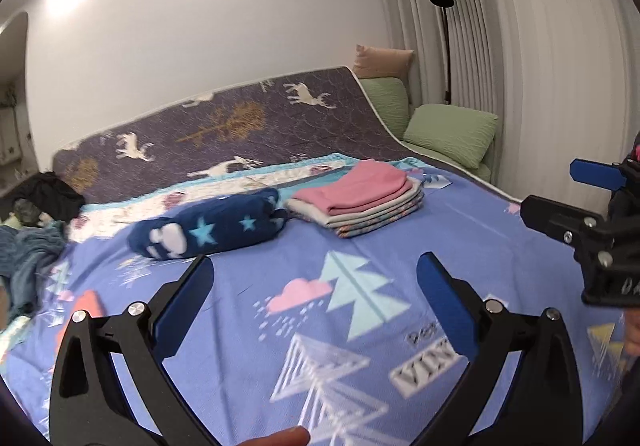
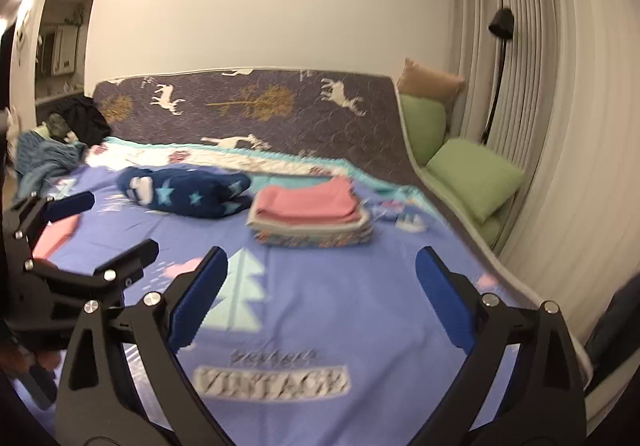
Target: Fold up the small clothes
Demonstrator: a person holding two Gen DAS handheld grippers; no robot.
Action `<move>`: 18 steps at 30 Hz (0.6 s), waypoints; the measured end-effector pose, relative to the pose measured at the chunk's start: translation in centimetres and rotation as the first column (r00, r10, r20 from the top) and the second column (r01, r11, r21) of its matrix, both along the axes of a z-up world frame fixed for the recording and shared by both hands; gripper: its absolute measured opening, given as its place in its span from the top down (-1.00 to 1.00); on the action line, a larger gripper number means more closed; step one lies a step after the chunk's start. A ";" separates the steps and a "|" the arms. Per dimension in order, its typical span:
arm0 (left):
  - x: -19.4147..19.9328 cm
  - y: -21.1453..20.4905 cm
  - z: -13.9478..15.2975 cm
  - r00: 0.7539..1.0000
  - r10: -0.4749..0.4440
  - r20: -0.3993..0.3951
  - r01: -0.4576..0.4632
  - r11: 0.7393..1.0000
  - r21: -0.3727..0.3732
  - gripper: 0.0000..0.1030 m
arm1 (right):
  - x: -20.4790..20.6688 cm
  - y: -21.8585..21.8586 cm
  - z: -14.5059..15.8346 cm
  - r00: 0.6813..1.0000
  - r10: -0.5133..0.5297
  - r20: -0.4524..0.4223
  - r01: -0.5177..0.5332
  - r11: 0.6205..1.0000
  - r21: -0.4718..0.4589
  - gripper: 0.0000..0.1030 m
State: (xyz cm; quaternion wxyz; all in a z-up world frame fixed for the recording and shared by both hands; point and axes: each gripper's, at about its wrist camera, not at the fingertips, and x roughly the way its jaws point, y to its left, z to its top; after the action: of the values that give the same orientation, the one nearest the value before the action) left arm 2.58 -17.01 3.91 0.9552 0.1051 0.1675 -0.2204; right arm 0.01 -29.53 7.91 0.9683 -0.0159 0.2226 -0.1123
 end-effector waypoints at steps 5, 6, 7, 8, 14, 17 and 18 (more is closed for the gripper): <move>-2.8 3.2 0.0 0.999 0.026 -0.037 -0.028 0.997 -0.077 -0.97 | -3.1 1.0 -0.7 0.999 -0.013 -0.031 0.014 0.999 0.050 -0.88; -3.2 3.6 0.1 0.999 0.029 -0.042 -0.033 0.996 -0.087 -0.97 | -3.7 1.1 -0.8 0.999 -0.020 -0.037 0.022 0.998 0.056 -0.88; -3.6 4.0 0.1 0.999 0.032 -0.043 -0.036 0.995 -0.096 -0.97 | -4.3 1.2 -0.9 0.999 -0.025 -0.039 0.027 0.998 0.064 -0.88; -4.0 4.4 0.2 0.999 0.036 -0.039 -0.040 0.994 -0.101 -0.97 | -4.7 1.4 -1.0 0.999 -0.028 -0.040 0.031 0.997 0.070 -0.88; -5.4 5.2 0.4 0.999 0.035 -0.034 -0.039 0.993 -0.110 -0.97 | -6.3 1.9 -1.1 0.998 -0.046 -0.041 0.049 0.996 0.072 -0.88; -6.0 5.5 0.2 0.999 0.033 -0.035 -0.037 0.993 -0.115 -0.97 | -6.7 2.4 -0.8 0.998 -0.045 -0.034 0.047 0.996 0.071 -0.88; -6.1 5.5 0.2 0.999 0.036 -0.031 -0.039 0.993 -0.114 -0.97 | -6.8 2.5 -0.7 0.998 -0.046 -0.030 0.048 0.996 0.073 -0.88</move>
State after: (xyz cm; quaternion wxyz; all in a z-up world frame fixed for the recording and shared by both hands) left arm -3.52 -11.48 4.13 0.9610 0.0438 0.1703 -0.2133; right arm -6.83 -27.07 7.18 0.9620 0.0233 0.2407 -0.1265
